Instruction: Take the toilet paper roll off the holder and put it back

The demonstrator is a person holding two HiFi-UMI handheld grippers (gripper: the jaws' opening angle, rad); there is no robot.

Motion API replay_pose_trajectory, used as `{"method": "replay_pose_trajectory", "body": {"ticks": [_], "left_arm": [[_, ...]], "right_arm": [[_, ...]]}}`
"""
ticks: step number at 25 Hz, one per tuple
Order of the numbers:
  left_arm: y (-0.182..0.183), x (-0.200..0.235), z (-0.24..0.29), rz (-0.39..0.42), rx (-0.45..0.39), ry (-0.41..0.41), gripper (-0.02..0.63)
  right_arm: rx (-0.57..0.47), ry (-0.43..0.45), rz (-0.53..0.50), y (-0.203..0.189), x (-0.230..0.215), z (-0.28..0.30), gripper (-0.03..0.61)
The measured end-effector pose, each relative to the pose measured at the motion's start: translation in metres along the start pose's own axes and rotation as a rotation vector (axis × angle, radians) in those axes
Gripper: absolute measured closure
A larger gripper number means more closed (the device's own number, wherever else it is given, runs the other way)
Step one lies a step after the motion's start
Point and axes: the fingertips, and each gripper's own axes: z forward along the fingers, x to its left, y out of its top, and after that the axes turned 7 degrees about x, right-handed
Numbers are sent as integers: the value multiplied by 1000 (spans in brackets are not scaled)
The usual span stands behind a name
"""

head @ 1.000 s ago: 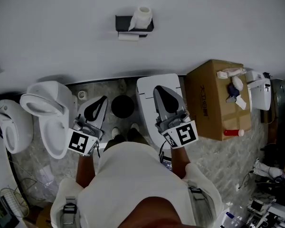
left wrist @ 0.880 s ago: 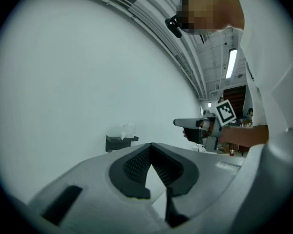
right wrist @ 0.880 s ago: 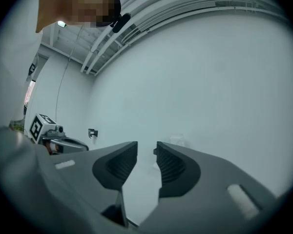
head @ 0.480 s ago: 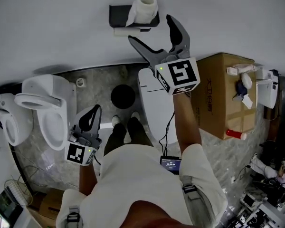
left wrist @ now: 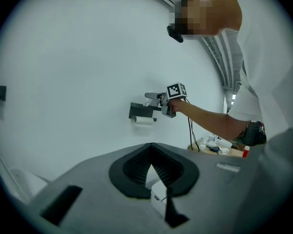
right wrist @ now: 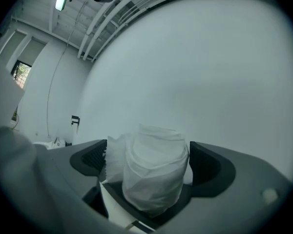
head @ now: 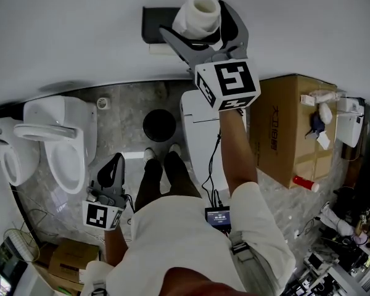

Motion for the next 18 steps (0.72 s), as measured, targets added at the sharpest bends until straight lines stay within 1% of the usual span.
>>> {"method": "replay_pose_trajectory", "body": {"ticks": [1,3,7,8,10,11,18], "left_arm": [[1,1,1,-1,0,1,612],[2,4,3,-1,-2,2,612],[3,6,7,1,-3,2,612],[4,5,7,3,-3,3,612],[7,3,7,8,-7,2,612],[9,3,6,10,-9,2,612],[12,2,2,13,-13,9,612]], "right_arm": [[5,-9,-10,0,-1,2,59],[12,-29,-25,0,-3,6,95],[41,-66,-40,-4,-9,12,142],[56,-80,-46,-6,-12,14,162],[84,-110,-64,-7,-18,16,228],[92,-119,-68,-7,-21,16,242],[84,-132,-76,-3,-25,13,259]]}}
